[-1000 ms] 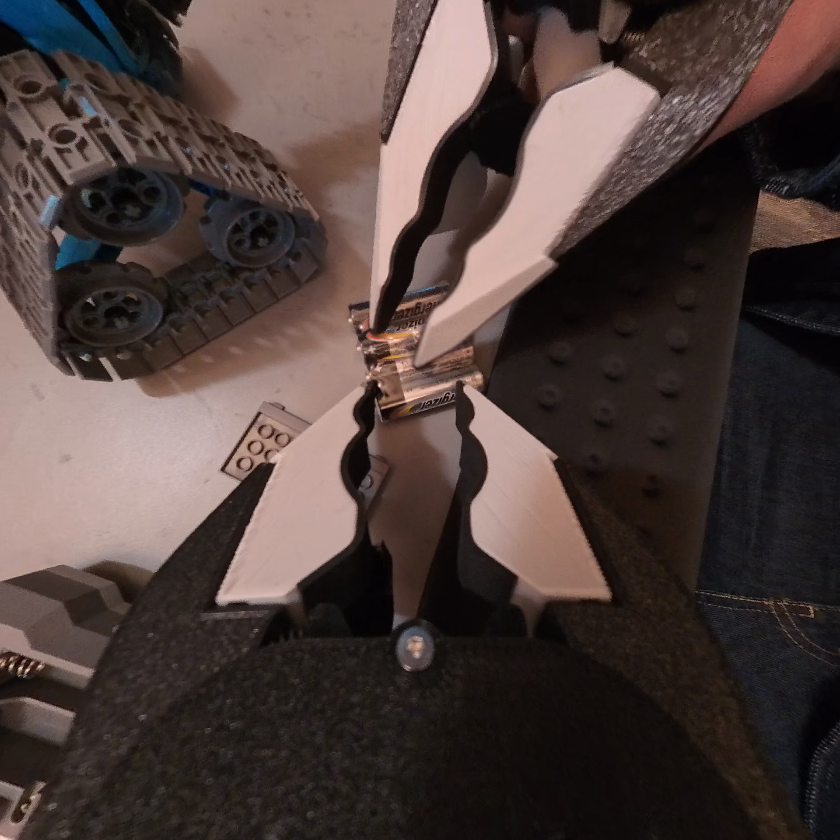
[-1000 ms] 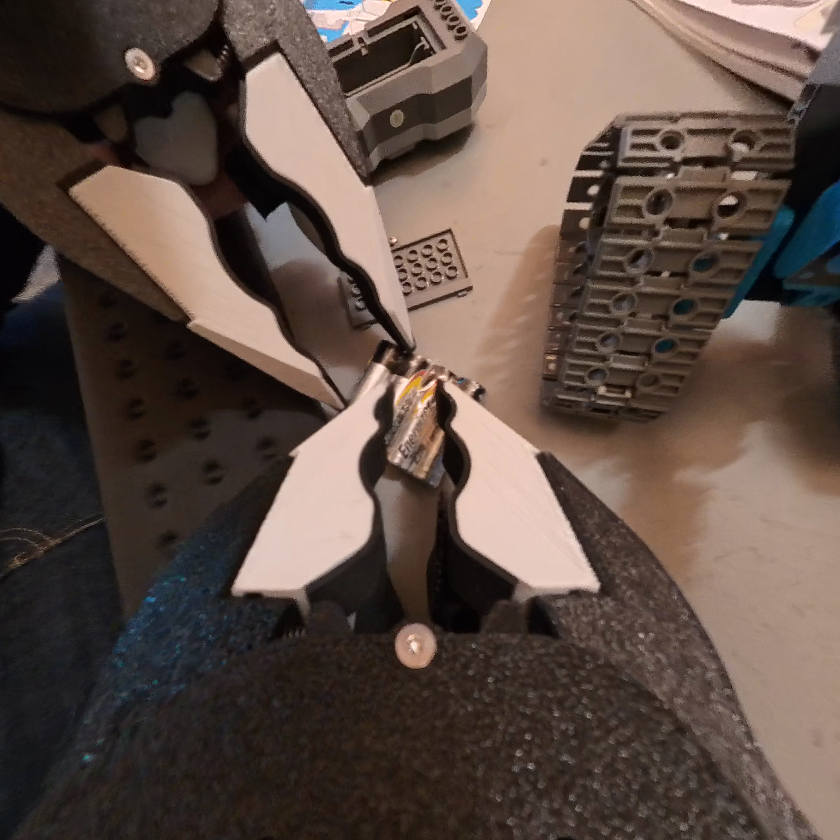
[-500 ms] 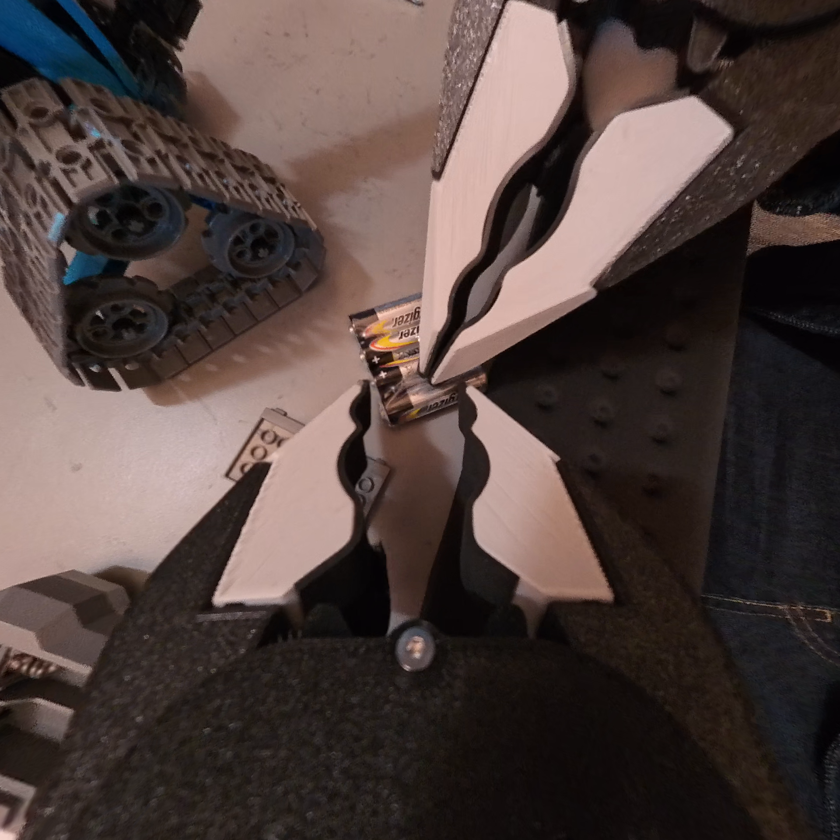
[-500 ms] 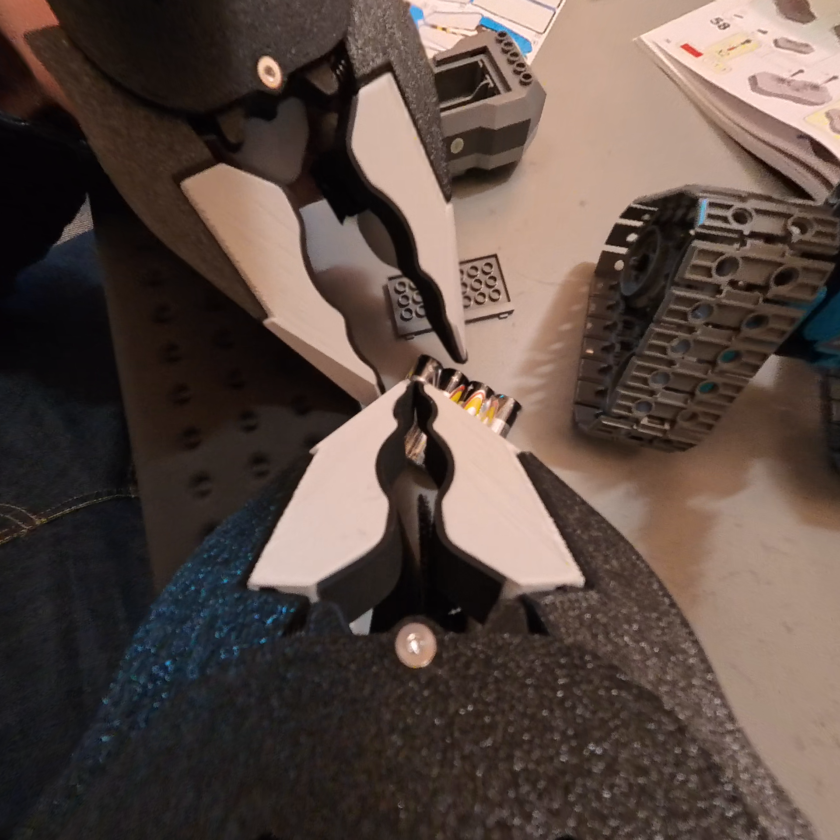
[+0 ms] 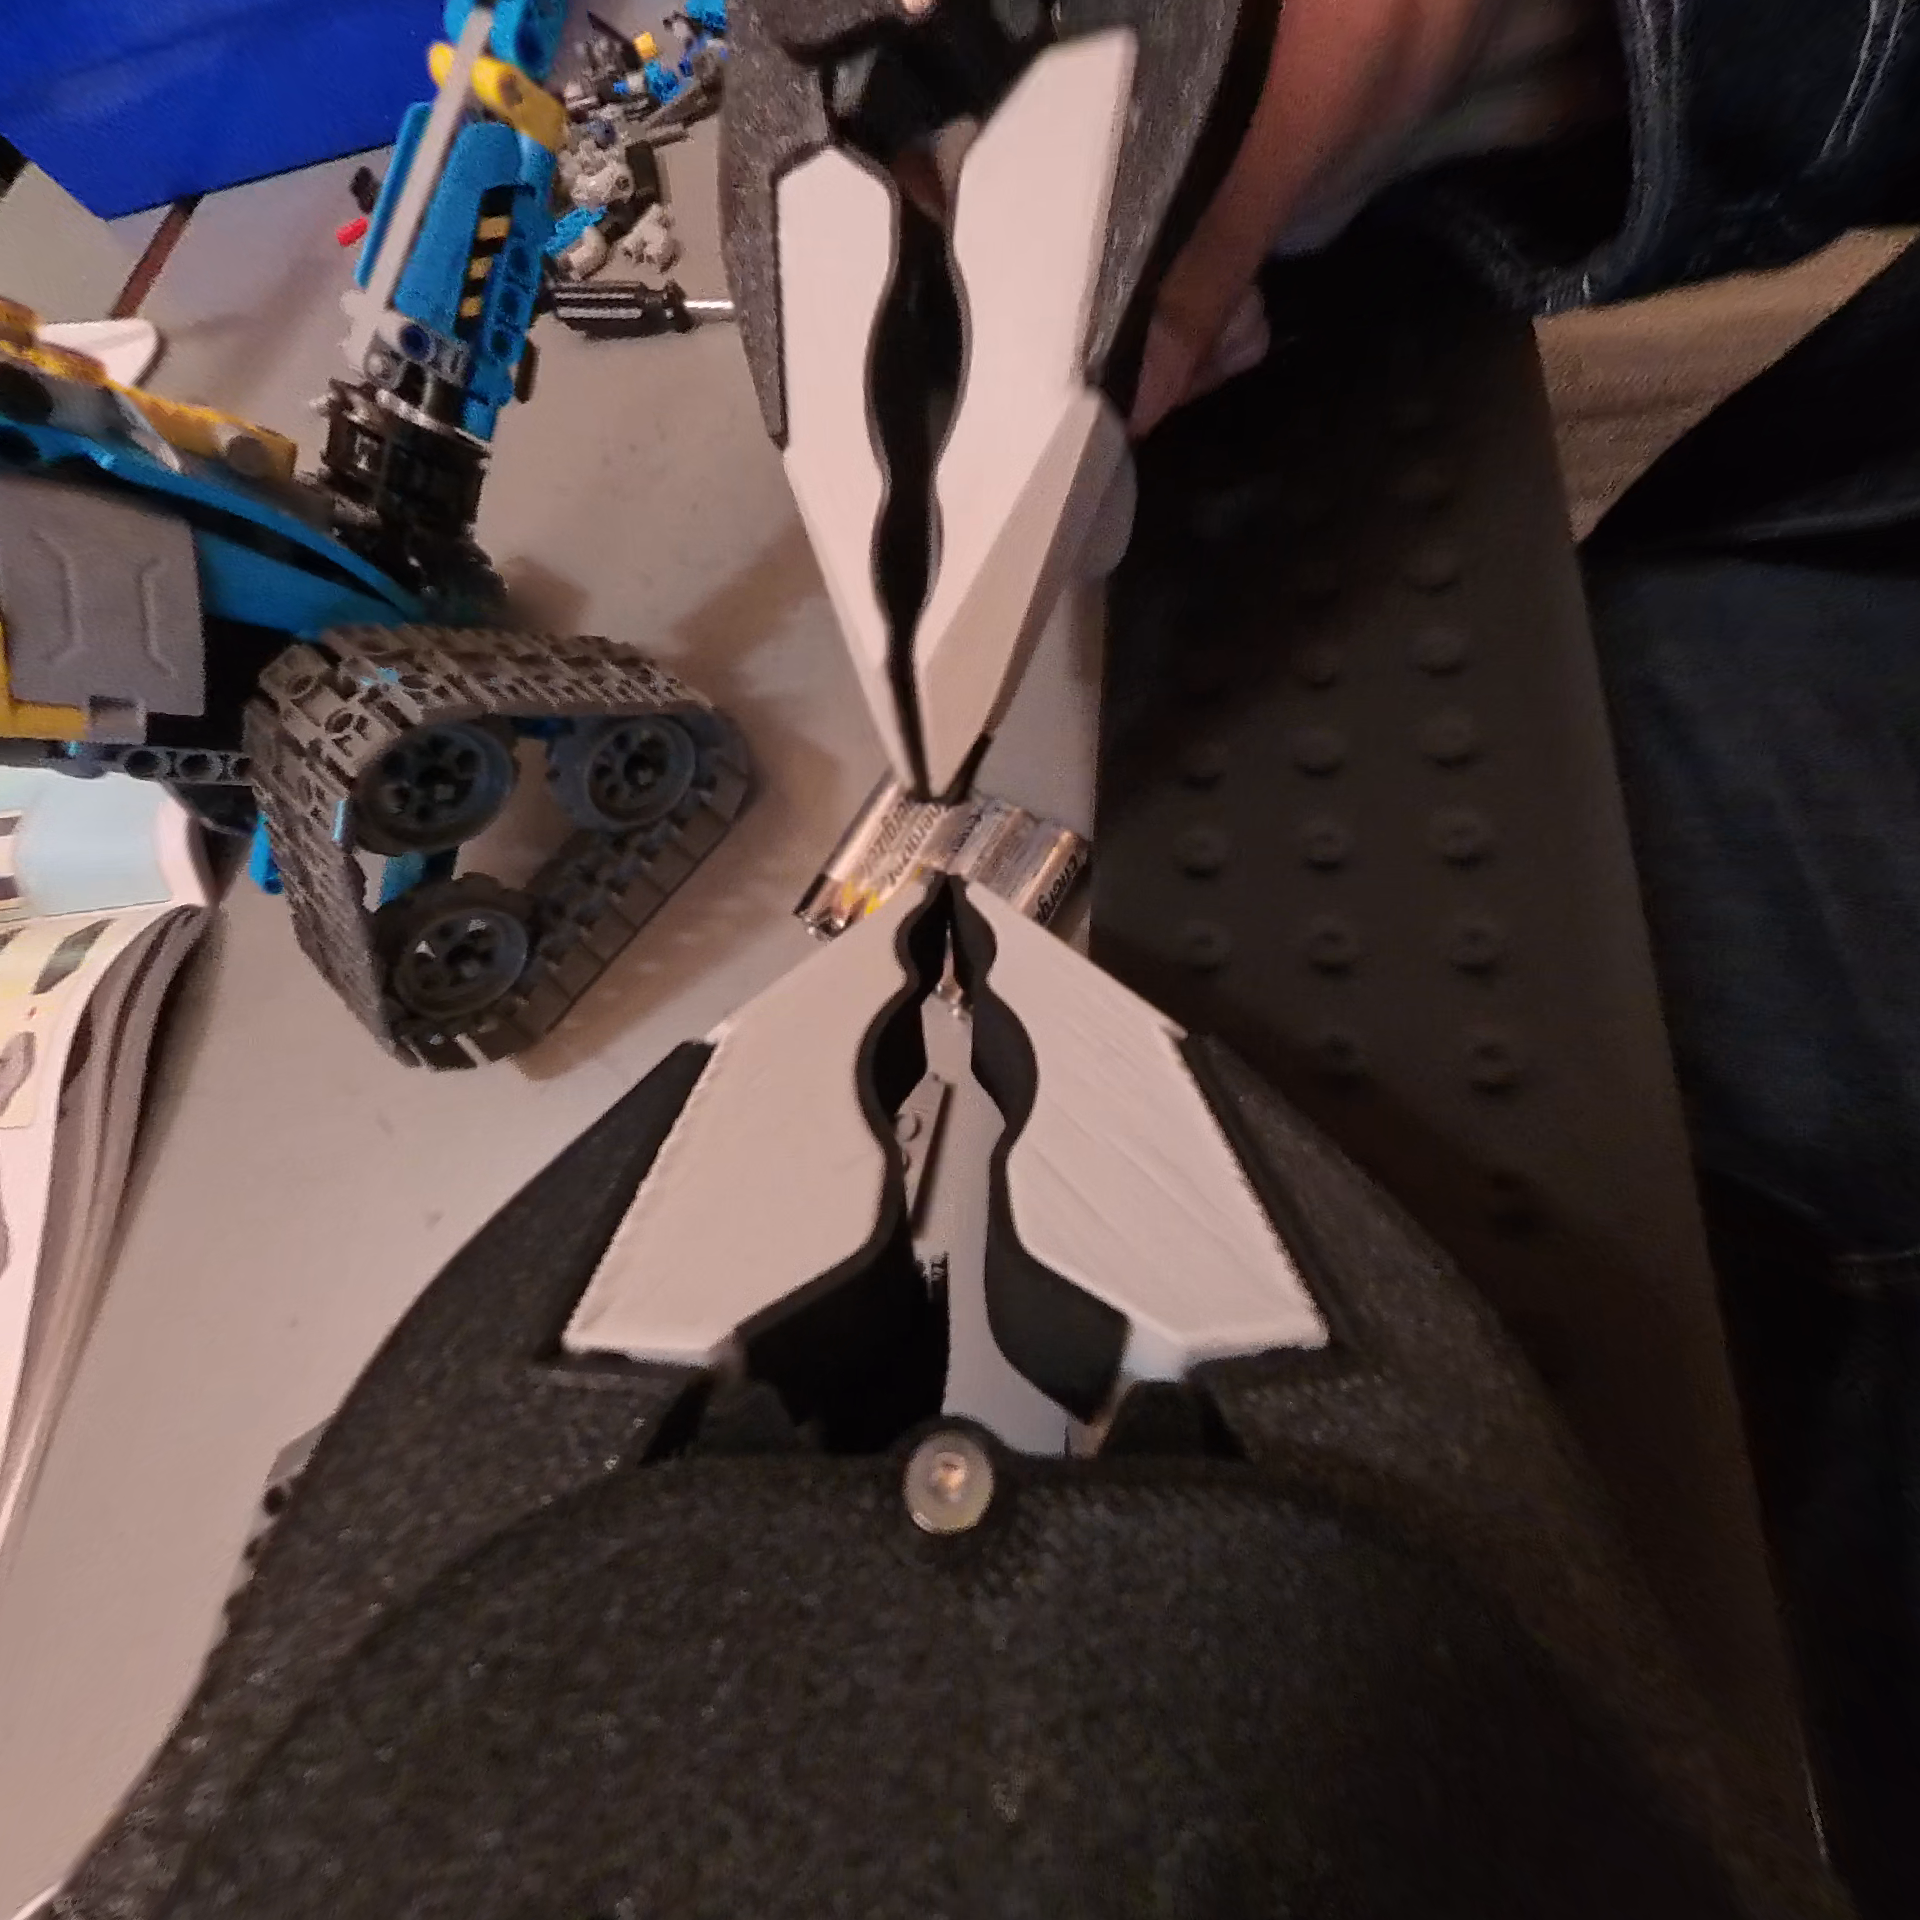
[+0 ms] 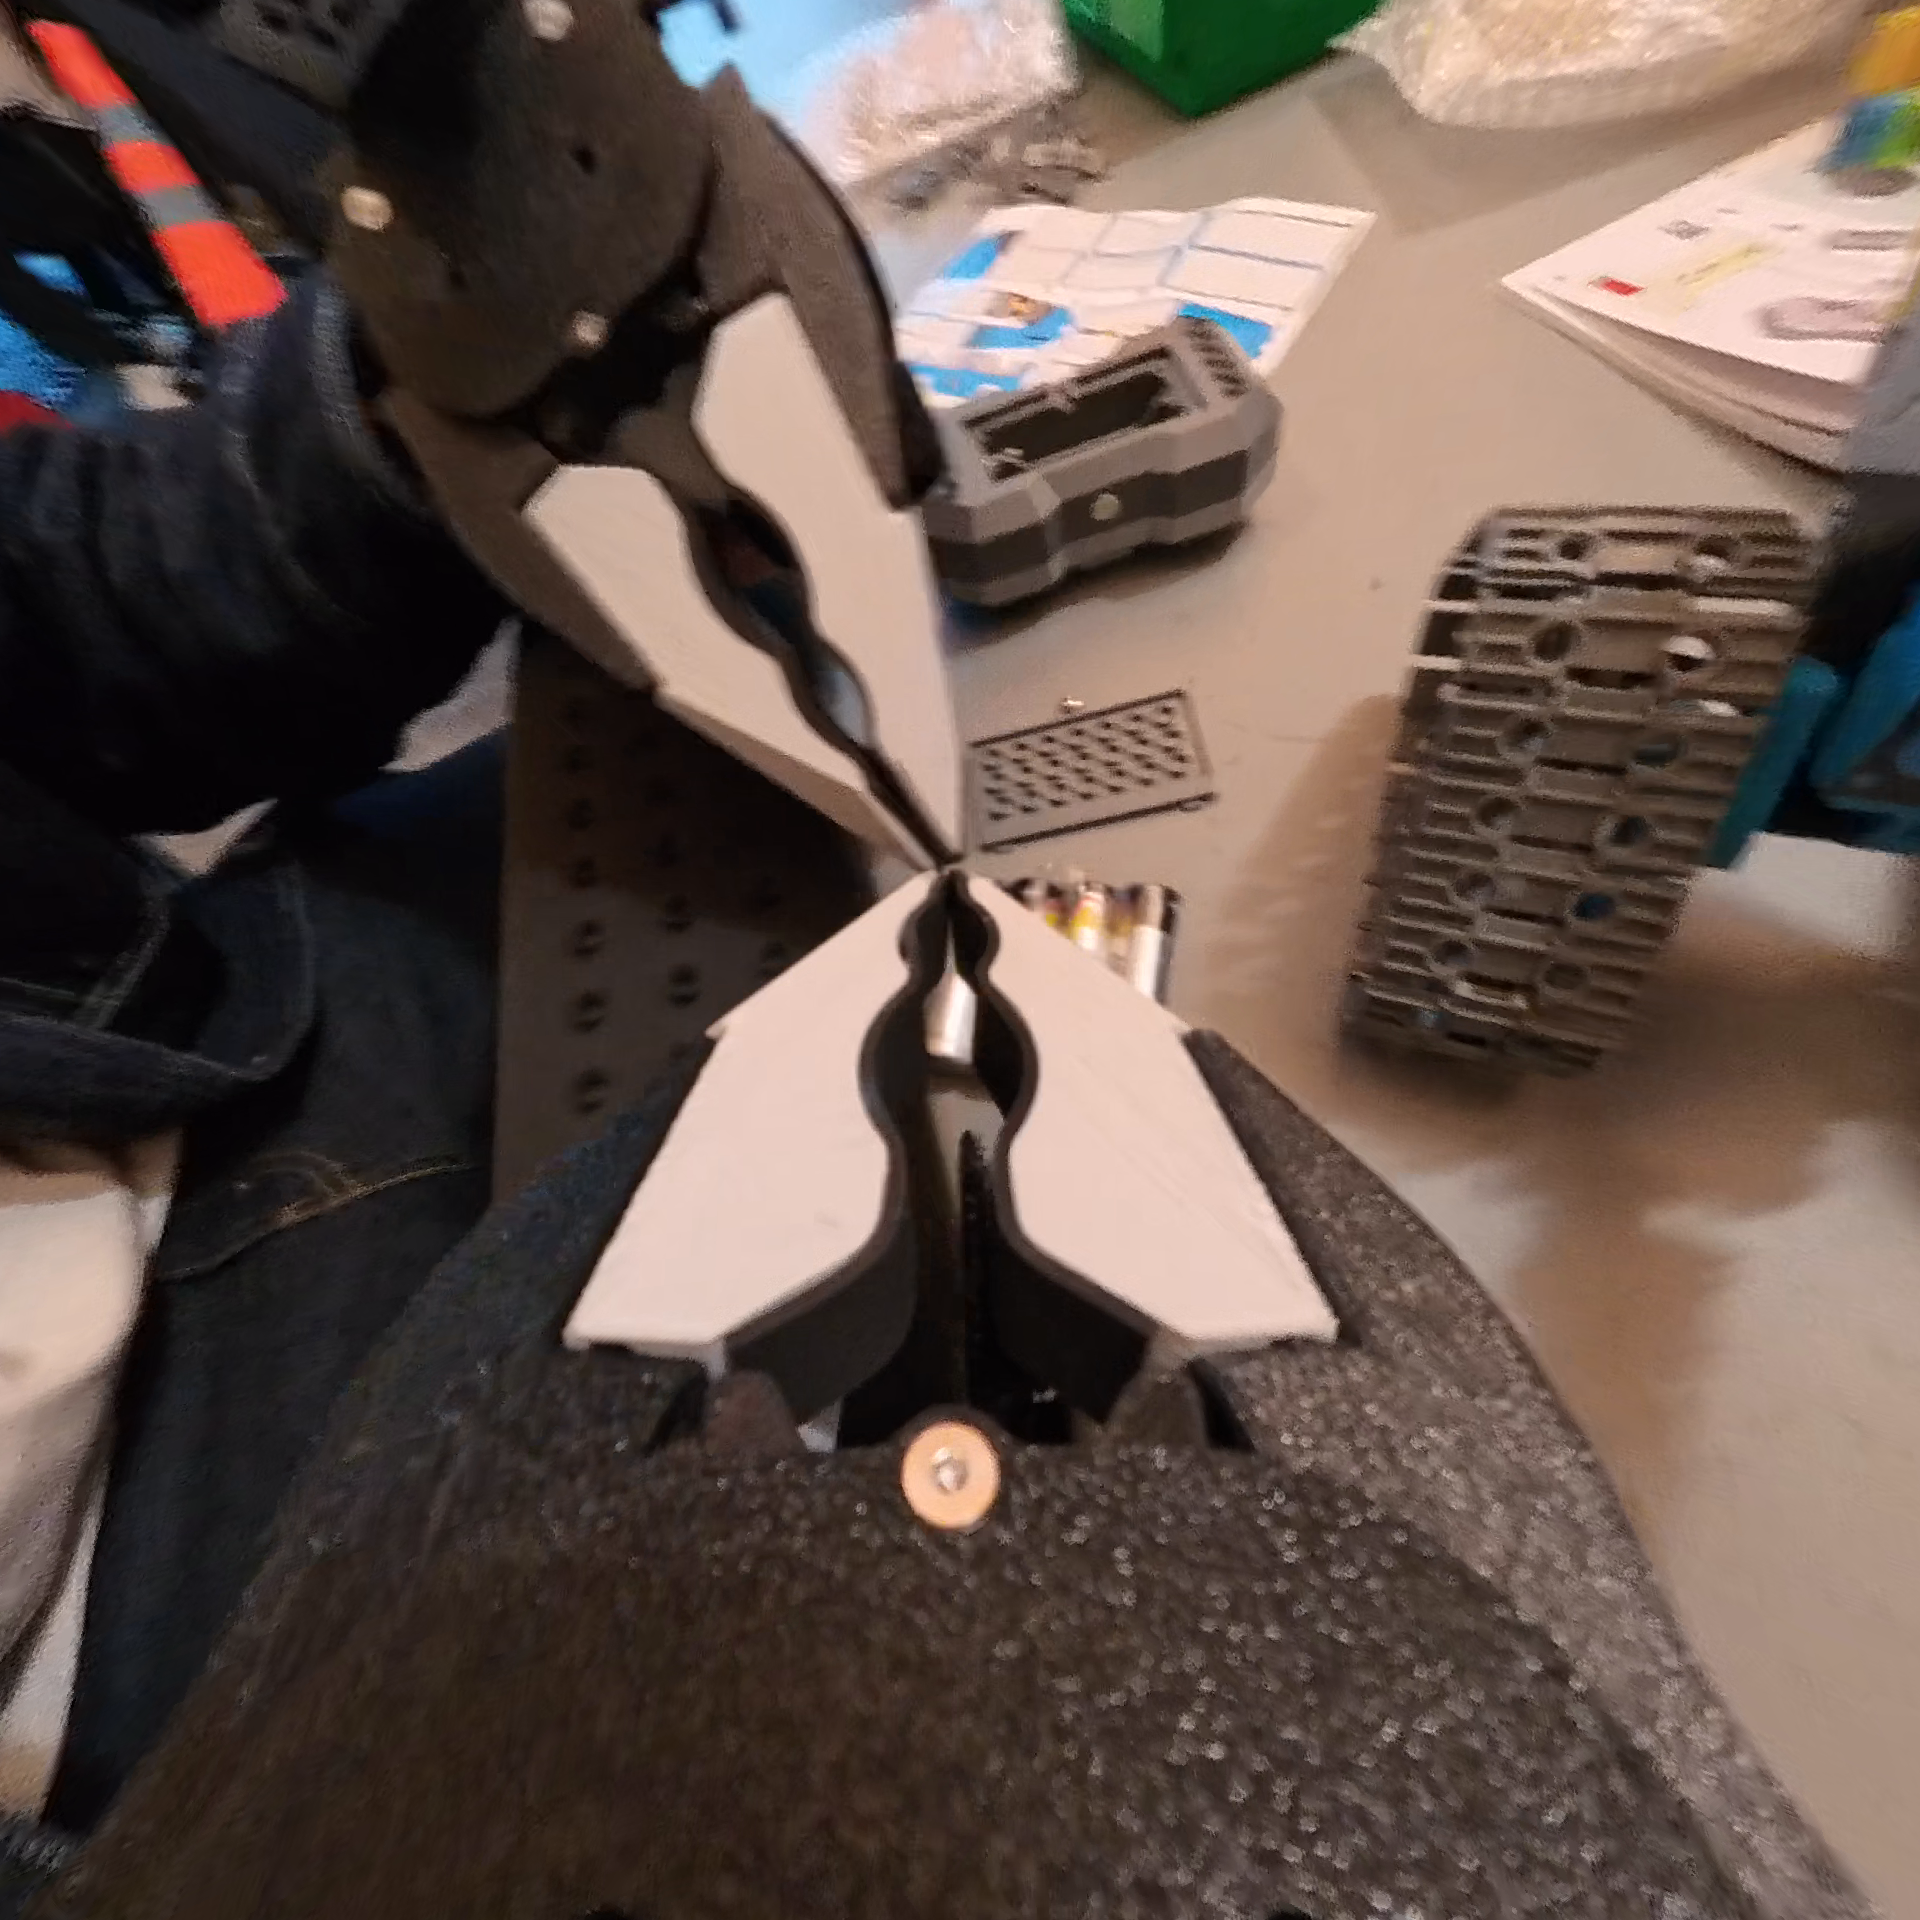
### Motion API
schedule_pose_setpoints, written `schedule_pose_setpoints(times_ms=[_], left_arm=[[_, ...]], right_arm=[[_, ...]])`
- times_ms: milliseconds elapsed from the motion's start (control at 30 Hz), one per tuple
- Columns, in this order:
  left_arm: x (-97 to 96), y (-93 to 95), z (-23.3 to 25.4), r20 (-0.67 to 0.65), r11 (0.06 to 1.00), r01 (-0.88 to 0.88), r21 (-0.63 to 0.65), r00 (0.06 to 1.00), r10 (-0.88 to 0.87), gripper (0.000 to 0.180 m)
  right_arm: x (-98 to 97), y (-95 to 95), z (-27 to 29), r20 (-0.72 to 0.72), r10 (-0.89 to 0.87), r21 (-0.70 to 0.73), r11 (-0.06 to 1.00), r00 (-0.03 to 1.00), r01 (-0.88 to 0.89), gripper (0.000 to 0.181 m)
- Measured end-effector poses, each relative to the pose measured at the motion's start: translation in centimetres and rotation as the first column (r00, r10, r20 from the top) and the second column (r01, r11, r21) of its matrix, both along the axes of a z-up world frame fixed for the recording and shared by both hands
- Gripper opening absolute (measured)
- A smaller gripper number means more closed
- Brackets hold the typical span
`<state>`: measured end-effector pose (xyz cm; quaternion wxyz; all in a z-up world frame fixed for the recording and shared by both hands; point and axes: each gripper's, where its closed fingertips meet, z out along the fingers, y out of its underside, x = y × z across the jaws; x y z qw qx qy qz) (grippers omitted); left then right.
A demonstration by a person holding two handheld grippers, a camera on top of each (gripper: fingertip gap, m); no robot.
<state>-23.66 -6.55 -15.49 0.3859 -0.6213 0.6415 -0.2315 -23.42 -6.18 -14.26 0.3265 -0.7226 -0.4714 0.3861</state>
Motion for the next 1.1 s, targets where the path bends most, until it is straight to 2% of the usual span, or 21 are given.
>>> schedule_pose_setpoints(times_ms=[100,200,267,333,400,500,567,600,700,767,867,933,1000,1100], left_arm=[[-0.8,0.2,-0.1,-0.046,0.999,-0.042,0.012,0.998,0.043,0.000],[-0.9,0.5,0.4,-0.050,0.996,-0.076,-0.047,0.996,0.073,0.000],[-0.7,1.2,0.2,-0.081,0.992,-0.093,-0.088,0.993,0.086,0.019],[-0.4,2.1,-0.5,-0.117,0.984,-0.111,-0.138,0.989,0.095,0.030],[0.0,2.2,-0.9,-0.118,0.969,-0.093,-0.229,0.991,0.067,0.031],[0.6,2.2,-2.0,-0.153,0.950,-0.082,-0.302,0.988,0.036,0.031],[0.6,2.2,-2.7,-0.197,0.959,-0.085,-0.272,0.980,0.031,0.021],[0.8,1.8,-2.6,-0.198,0.965,-0.065,-0.253,0.980,0.014,0.000],[0.4,1.0,-2.5,-0.234,0.997,-0.006,-0.082,0.972,-0.014,0.000],[0.4,0.5,-1.3,-0.199,1.000,0.013,0.004,0.980,-0.012,0.000],[-0.4,0.3,1.0,-0.161,0.986,0.029,0.163,0.987,-0.002,0.000],[-1.5,0.2,1.9,-0.157,0.991,0.002,0.136,0.987,0.020,0.000],[-1.8,0.2,2.9,-0.108,0.997,-0.032,0.067,0.993,0.039,0.000],[-2.2,0.3,4.1,-0.066,0.997,-0.080,-0.011,0.995,0.080,0.000]], right_arm=[[0.1,0.1,-0.7,0.072,-0.001,0.083,0.997,0.997,-0.005,0.000],[0.3,1.1,-1.7,0.135,-0.062,0.119,0.992,0.989,0.046,0.000],[0.5,1.5,-1.5,0.124,-0.079,0.131,0.989,0.989,0.062,0.001],[1.0,2.1,-1.6,0.128,-0.119,0.118,0.988,0.985,0.104,0.010],[1.0,2.1,-1.7,0.124,-0.117,0.091,0.990,0.985,0.106,0.018],[1.1,2.2,-1.9,0.132,-0.123,0.080,0.990,0.984,0.113,0.019],[1.1,2.3,-1.8,0.123,-0.128,0.084,0.989,0.984,0.118,0.018],[1.2,2.4,-1.8,0.121,-0.136,0.082,0.989,0.983,0.126,0.018],[1.4,2.7,-1.6,0.108,-0.154,0.074,0.986,0.982,0.146,0.018],[1.4,2.8,-1.7,0.108,-0.154,0.056,0.987,0.982,0.149,0.021],[1.1,2.3,-1.4,0.078,-0.112,0.000,0.994,0.991,0.113,0.040],[0.5,1.2,-0.5,0.027,-0.032,0.019,0.999,0.999,0.032,0.058],[-0.3,-0.3,-0.3,0.049,0.052,0.119,0.991,0.997,-0.057,0.078],[-2.5,-1.4,-0.2,0.089,0.066,0.258,0.962,0.994,-0.087,0.079]])
